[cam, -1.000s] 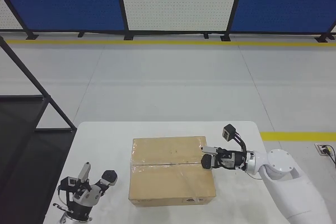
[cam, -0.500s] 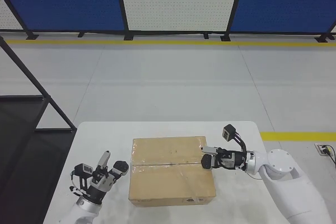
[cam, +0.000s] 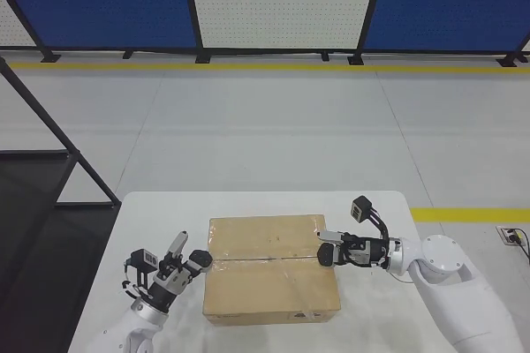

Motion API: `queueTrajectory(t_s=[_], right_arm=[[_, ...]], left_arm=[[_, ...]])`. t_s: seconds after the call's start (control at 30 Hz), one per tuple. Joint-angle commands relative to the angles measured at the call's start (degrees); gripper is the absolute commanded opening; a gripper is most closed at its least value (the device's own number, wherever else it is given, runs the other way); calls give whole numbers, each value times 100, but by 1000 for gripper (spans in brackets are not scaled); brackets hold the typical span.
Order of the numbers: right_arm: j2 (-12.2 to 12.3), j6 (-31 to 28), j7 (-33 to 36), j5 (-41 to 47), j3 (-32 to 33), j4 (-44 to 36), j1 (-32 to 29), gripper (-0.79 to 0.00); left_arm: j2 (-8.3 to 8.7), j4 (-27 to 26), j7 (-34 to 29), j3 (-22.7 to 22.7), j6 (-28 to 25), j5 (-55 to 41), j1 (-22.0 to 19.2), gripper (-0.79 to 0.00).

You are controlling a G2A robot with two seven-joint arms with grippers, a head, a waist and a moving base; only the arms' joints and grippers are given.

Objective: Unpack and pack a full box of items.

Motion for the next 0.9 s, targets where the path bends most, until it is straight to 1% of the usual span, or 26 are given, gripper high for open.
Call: queueTrajectory(t_s=[0.0,0.23,0.8,0.87], right_arm=[[0,0,0,0,0,0,0,0],[0,0,0,0,0,0,0,0],[0,0,0,0,0,0,0,0],[2,-34,-122,-40,3,-114,-70,0]], left_arm=[[2,32,6,29,14,14,-29,0],[14,118,49,92,22,80,-99,0],[55,107,8,83,-34,-2,-82,0],[57,123,16,99,-40,-5,-92,0]])
